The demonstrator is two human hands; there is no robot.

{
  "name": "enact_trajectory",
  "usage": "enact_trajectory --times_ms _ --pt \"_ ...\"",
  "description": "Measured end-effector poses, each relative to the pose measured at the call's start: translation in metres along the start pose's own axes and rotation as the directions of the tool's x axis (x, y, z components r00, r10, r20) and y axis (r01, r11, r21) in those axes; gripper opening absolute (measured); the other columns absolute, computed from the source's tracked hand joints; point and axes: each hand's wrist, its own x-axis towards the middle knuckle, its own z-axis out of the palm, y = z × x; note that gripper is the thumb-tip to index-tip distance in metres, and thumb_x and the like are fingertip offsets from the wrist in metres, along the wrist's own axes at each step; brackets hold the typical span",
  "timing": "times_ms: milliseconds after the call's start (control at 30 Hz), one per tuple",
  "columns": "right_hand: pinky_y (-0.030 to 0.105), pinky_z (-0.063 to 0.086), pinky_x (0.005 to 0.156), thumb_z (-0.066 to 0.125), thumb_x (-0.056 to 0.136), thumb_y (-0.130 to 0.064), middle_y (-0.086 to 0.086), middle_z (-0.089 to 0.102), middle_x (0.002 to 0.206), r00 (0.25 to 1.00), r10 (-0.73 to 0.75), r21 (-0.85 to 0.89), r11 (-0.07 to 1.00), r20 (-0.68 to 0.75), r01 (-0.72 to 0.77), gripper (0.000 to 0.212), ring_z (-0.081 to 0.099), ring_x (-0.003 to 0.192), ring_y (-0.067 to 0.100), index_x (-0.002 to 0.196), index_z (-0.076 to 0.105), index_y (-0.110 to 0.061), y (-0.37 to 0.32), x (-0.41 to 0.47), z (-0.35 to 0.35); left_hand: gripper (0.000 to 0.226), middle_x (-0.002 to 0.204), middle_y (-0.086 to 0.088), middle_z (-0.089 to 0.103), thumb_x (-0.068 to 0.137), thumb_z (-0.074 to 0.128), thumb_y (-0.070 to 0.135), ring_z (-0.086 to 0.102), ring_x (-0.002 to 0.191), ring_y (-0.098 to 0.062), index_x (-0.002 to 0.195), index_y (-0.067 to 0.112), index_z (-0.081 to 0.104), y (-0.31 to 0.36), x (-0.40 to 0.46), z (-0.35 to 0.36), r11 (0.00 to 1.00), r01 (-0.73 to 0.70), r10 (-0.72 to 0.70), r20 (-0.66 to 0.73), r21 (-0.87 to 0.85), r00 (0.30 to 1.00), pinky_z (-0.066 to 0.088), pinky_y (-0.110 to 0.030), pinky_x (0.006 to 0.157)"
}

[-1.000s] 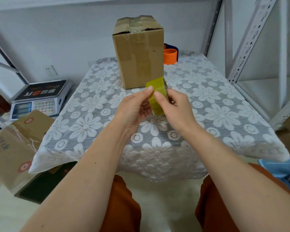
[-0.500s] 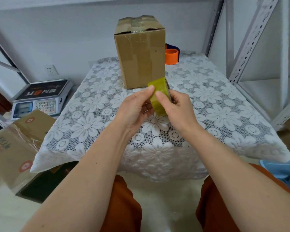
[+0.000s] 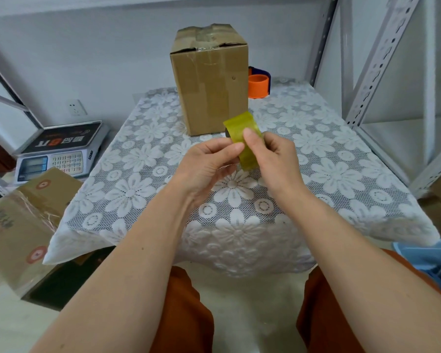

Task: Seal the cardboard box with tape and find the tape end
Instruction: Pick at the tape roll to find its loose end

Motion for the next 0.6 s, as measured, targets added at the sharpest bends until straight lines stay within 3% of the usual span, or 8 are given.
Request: enact_trajectory --times_ms 267,400,500,600 --pt "0.025 0.035 0.055 0.059 0.091 -0.034 -0.001 0.046 0.062 0.999 0.022 0.016 1.000 0.031 -0.022 0.033 0.043 0.060 0.010 0.070 0.056 -0.009 -0.0008 -0.0005 -0.0006 0.012 0.081 0.003 0.073 0.076 0.072 0.007 0.064 0.073 -0.007 0.085 0.015 0.075 -0.0017 -0.0030 0.0005 0.986 -0.032 0.033 -0.002 0.161 0.999 0.050 -0.022 0.073" --pt "0.010 0.033 0.048 0.051 0.096 -0.031 -0.013 0.046 0.056 0.999 0.029 -0.048 0.998 0.029 -0.028 0.035 0.042 0.046 -0.005 0.063 0.051 -0.020 -0.0012 0.0005 -0.0003 0.009 0.082 -0.003 0.065 0.080 0.070 0.010 0.057 0.070 -0.011 0.089 0.009 0.071 -0.0026 -0.0011 0.0032 1.000 0.014 -0.013 -0.052 0.010 0.999 0.050 -0.021 0.065" --pt "0.009 0.033 0.048 0.047 0.098 -0.028 -0.010 0.047 0.062 0.997 0.015 -0.124 0.992 0.078 -0.005 0.030 0.043 0.048 -0.006 0.069 0.052 -0.019 -0.0020 0.0003 0.0005 0.009 0.083 -0.007 0.063 0.082 0.068 0.016 0.055 0.072 -0.014 0.087 0.008 0.069 -0.0036 0.0011 0.0031 0.997 0.032 -0.037 -0.074 -0.064 0.997 0.051 -0.019 0.059" --pt "0.011 0.035 0.052 0.045 0.099 -0.025 -0.008 0.050 0.069 0.990 0.002 -0.171 0.985 0.141 0.022 0.025 0.045 0.056 -0.003 0.079 0.055 -0.014 -0.0021 -0.0013 0.0012 0.012 0.083 -0.006 0.067 0.086 0.065 0.021 0.060 0.075 -0.014 0.088 0.010 0.070 -0.0035 0.0026 0.0032 0.994 0.040 -0.052 -0.118 -0.099 0.992 0.050 -0.024 0.069"
